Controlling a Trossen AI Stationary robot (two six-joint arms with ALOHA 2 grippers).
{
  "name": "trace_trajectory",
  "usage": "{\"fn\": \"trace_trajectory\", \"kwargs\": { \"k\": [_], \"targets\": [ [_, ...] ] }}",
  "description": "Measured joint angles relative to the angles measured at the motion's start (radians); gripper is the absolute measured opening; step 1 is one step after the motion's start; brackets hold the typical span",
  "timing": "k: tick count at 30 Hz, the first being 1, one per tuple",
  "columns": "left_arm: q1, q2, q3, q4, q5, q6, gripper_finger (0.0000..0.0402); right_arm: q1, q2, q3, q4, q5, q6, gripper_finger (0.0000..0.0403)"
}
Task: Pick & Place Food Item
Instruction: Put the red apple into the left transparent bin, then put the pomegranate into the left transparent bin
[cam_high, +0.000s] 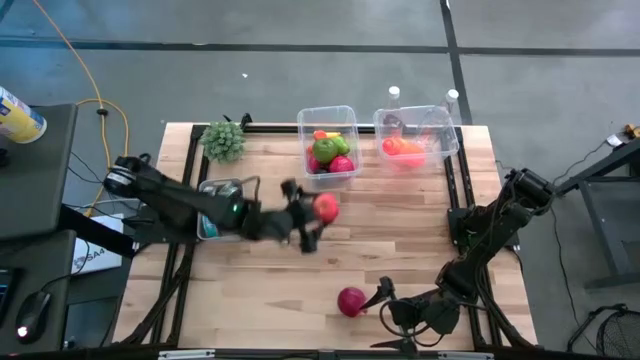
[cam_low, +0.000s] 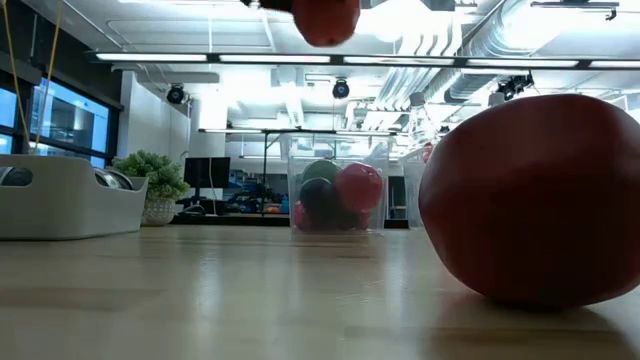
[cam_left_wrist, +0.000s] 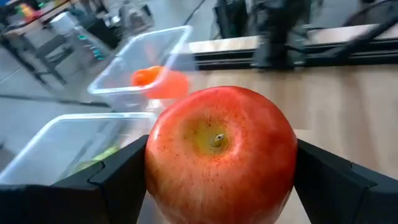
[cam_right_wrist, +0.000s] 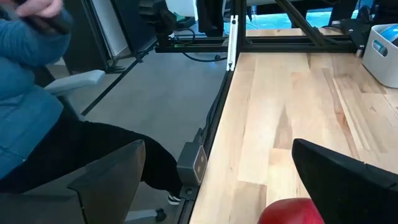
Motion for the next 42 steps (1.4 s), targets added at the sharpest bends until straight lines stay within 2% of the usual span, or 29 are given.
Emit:
{"fn": "trace_trajectory", "kwargs": {
  "k": [4, 8, 10, 13, 16, 19, 25, 29, 31, 34, 36, 39, 42],
  "targets": [
    [0.18, -0.008, 0.0, -0.003, 0.069, 0.023, 0.032, 0.002, 0.001, 0.0, 0.0, 0.003, -0.02, 0.0394],
    [0.352, 0.0, 0.0, 0.0, 0.271, -0.017, 0.032, 0.002, 0.001, 0.0, -0.001, 0.003, -0.023, 0.0394],
    [0.416, 0.009, 0.0, -0.005, 0.339, -0.011, 0.032, 0.002, 0.001, 0.0, -0.005, 0.003, -0.023, 0.0394],
    [0.48, 0.014, -0.001, -0.004, 0.35, -0.024, 0.0325, 0.003, 0.001, 0.0, -0.015, 0.003, -0.023, 0.0394],
    [0.538, 0.015, -0.001, 0.006, 0.346, -0.036, 0.0359, 0.009, 0.001, 0.0, -0.023, 0.003, -0.023, 0.0394],
    [0.575, 0.015, -0.001, 0.005, 0.348, -0.111, 0.0387, 0.01, 0.001, 0.0, -0.045, 0.001, -0.006, 0.0394],
    [0.613, 0.015, -0.001, 0.017, 0.348, -0.194, 0.0387, 0.008, 0.002, 0.0, -0.084, 0.003, 0.034, 0.0394],
    [0.611, 0.008, -0.001, -0.001, 0.382, -0.233, 0.0387, 0.008, 0.002, 0.0, -0.094, 0.003, 0.034, 0.0394],
    [0.592, -0.01, -0.001, 0.0, 0.436, -0.206, 0.0388, 0.008, 0.002, 0.0, -0.096, 0.004, 0.029, 0.0394],
    [0.531, -0.047, 0.0, -0.023, 0.533, -0.162, 0.0388, 0.009, 0.002, 0.0, -0.118, 0.003, 0.03, 0.0394],
    [0.466, -0.067, 0.0, -0.071, 0.561, -0.131, 0.0388, 0.013, 0.002, 0.0, -0.127, 0.008, 0.047, 0.0394],
    [0.342, -0.088, 0.0, -0.17, 0.535, -0.128, 0.0388, 0.023, 0.007, 0.0, -0.135, 0.082, 0.062, 0.0394],
    [0.196, -0.091, 0.0, -0.261, 0.387, -0.187, 0.0389, 0.034, 0.054, 0.0, -0.167, 0.225, 0.061, 0.0394]
  ]
}}
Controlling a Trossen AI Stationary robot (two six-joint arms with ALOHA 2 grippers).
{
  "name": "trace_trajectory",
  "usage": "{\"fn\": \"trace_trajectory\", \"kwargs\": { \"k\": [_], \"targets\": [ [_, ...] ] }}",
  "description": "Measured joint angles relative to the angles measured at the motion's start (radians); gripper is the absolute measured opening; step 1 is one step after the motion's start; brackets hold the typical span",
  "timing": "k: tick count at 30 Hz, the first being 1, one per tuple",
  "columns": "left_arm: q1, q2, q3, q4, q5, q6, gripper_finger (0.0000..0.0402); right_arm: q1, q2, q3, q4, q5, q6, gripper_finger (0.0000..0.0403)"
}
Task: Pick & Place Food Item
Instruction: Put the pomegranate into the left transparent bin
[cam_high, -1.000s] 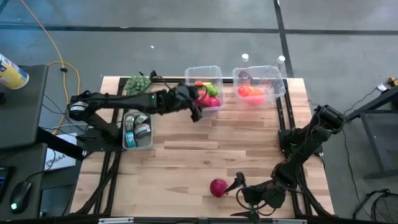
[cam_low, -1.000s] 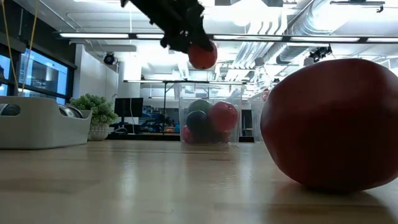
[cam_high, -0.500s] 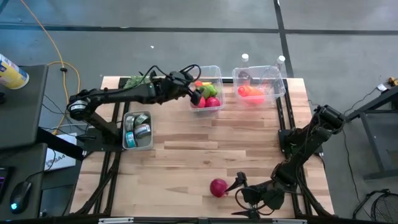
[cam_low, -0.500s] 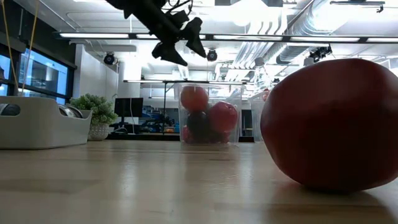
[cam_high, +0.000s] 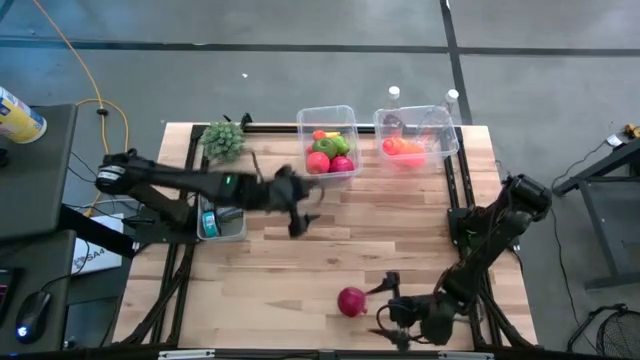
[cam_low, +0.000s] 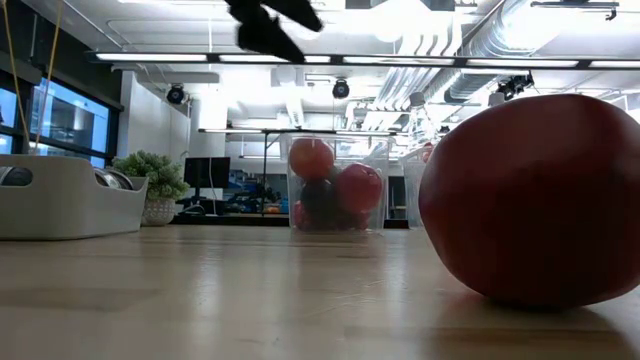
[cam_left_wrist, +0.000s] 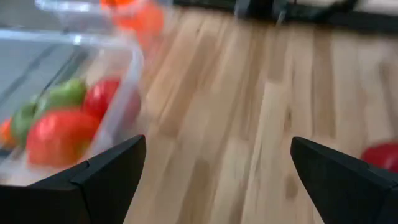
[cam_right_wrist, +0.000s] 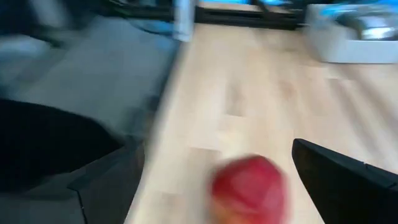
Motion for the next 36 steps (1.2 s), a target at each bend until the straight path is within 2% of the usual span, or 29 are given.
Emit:
{"fn": "trace_trajectory", "kwargs": {
  "k": [2, 4, 8, 11, 18, 24, 31, 36],
  "targets": [
    [-0.105, 0.003, -0.001, -0.061, -0.121, -0.056, 0.0389, 0.006, 0.043, -0.002, -0.002, 0.093, -0.001, 0.0394],
    [-0.208, 0.008, -0.001, -0.093, -0.224, -0.11, 0.0389, 0.003, 0.09, -0.001, 0.045, 0.139, -0.002, 0.0394],
    [-0.396, 0.009, -0.001, -0.131, -0.357, -0.211, 0.0389, -0.009, 0.155, -0.001, 0.172, 0.132, -0.057, 0.0394],
    [-0.511, 0.009, -0.001, -0.134, -0.374, -0.288, 0.0389, -0.028, 0.171, 0.001, 0.212, 0.136, -0.048, 0.0394],
    [-0.709, 0.027, -0.001, -0.134, -0.409, -0.461, 0.0389, -0.079, 0.188, 0.0, 0.157, 0.103, 0.06, 0.0394],
    [-0.8, 0.058, -0.001, -0.135, -0.459, -0.556, 0.0389, -0.088, 0.228, 0.0, 0.128, 0.061, 0.111, 0.0394],
    [-0.824, 0.072, -0.001, -0.133, -0.46, -0.579, 0.0389, -0.116, 0.269, 0.001, 0.109, 0.056, 0.132, 0.0394],
    [-0.821, 0.072, -0.001, -0.137, -0.469, -0.575, 0.0389, -0.16, 0.3, 0.004, 0.092, 0.0, 0.179, 0.0394]
  ]
}}
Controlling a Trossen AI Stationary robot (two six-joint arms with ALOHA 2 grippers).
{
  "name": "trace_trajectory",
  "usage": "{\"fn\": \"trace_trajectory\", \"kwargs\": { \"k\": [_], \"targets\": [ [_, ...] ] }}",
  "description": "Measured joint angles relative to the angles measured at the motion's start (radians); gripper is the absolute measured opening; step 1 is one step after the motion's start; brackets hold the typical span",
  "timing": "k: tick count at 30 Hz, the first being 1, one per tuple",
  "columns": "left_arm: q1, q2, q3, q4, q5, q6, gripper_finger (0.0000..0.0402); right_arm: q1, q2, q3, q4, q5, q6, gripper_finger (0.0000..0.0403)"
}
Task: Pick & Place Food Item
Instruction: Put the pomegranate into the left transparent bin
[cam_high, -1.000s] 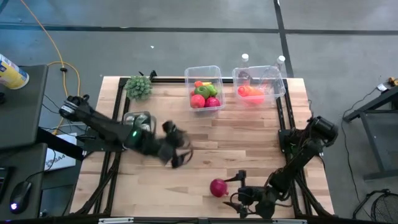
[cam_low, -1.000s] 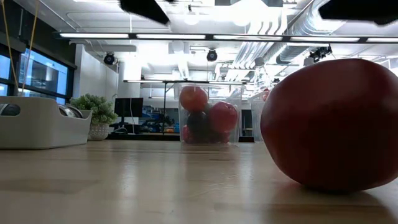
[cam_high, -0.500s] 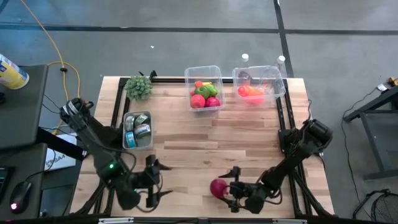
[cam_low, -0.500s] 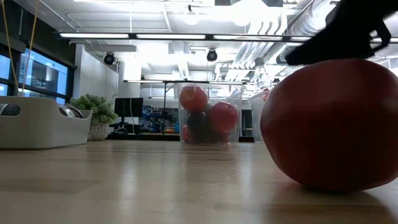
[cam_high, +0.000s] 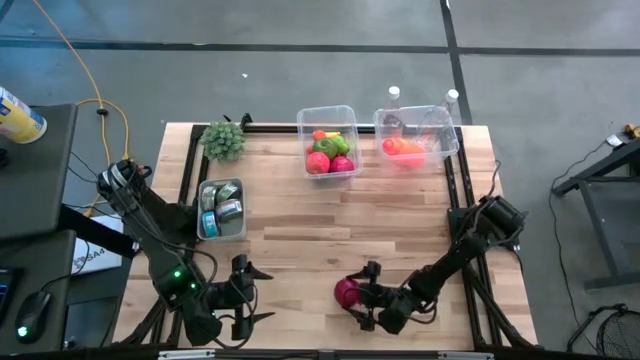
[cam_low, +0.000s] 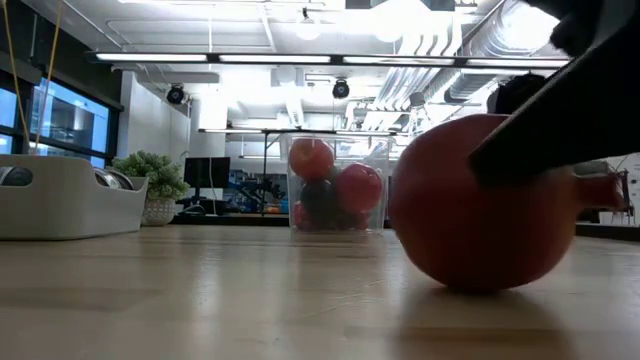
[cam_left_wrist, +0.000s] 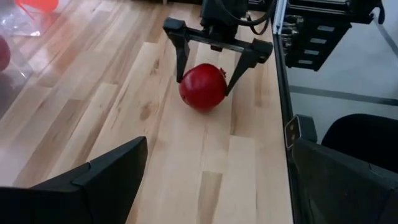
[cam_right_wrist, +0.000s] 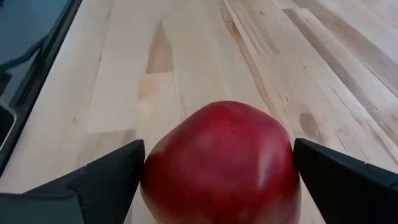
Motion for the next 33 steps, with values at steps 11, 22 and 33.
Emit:
{"fn": "trace_trajectory", "kwargs": {
  "k": [11, 22, 33],
  "targets": [
    [0.007, 0.0, 0.0, -0.004, -0.006, 0.034, 0.0389, -0.003, 0.014, 0.0, -0.01, 0.008, 0.052, 0.0394],
    [0.007, 0.0, 0.0, -0.005, -0.005, 0.035, 0.0389, -0.002, 0.017, -0.002, -0.027, 0.033, 0.052, 0.0394],
    [0.007, 0.0, 0.0, -0.004, 0.021, 0.03, 0.0389, -0.008, 0.017, -0.003, -0.024, 0.038, 0.13, 0.0394]
  ]
}}
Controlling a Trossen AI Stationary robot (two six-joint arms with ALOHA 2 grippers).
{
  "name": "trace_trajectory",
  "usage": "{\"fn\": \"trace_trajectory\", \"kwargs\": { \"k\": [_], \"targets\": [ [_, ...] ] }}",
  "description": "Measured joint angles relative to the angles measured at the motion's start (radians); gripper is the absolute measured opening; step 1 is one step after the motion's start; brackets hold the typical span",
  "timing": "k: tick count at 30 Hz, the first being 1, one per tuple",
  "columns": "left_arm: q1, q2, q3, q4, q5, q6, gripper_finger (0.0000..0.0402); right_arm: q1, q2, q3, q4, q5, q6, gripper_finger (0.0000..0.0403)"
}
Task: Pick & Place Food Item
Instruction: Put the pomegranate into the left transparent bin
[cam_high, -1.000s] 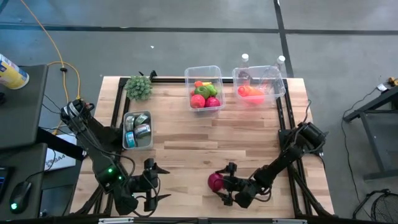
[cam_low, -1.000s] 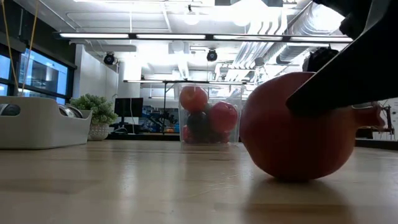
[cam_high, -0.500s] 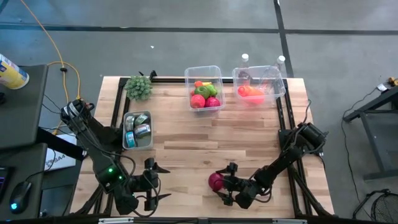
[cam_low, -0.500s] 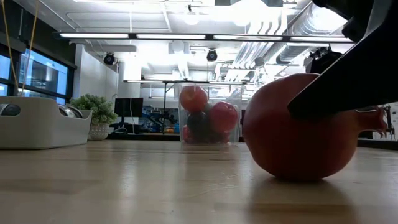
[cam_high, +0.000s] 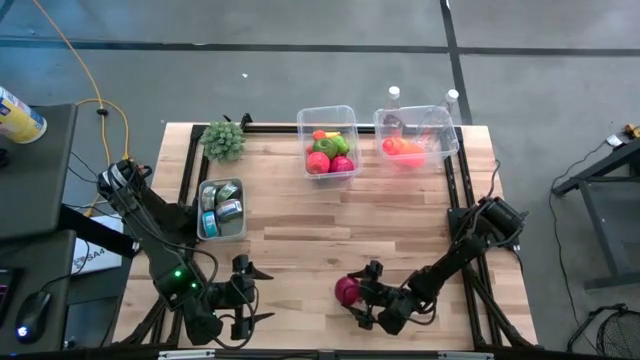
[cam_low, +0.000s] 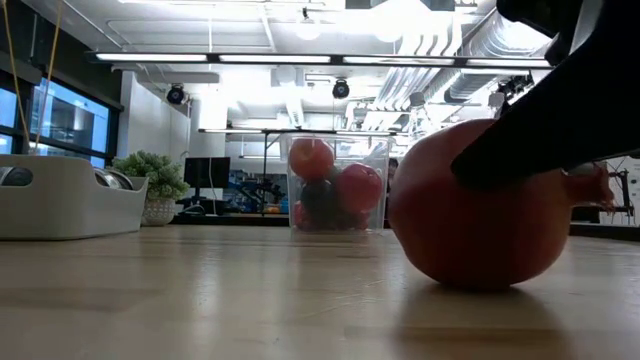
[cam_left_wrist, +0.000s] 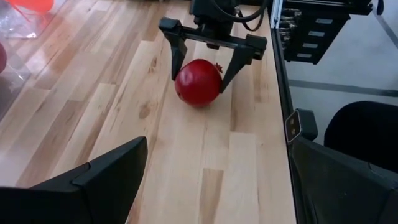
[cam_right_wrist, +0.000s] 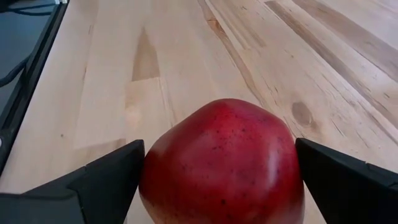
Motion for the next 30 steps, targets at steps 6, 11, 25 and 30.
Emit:
{"fn": "trace_trajectory", "kwargs": {
  "k": [6, 11, 25, 30],
  "targets": [
    [0.0, 0.0, 0.0, 0.0, -0.005, 0.0, 0.0389, -0.015, 0.0, 0.0, 0.001, -0.033, -0.017, 0.0394],
    [0.0, 0.0, -0.013, 0.001, -0.008, -0.003, 0.0389, -0.027, 0.0, 0.0, -0.003, -0.048, -0.092, 0.0394],
    [-0.003, 0.0, -0.092, 0.01, -0.007, -0.105, 0.0389, -0.128, 0.018, -0.004, -0.03, -0.201, -0.051, 0.0382],
    [-0.004, 0.0, -0.092, 0.014, -0.002, -0.108, 0.0389, -0.137, 0.024, -0.004, -0.021, -0.189, -0.106, 0.0341]
  ]
}}
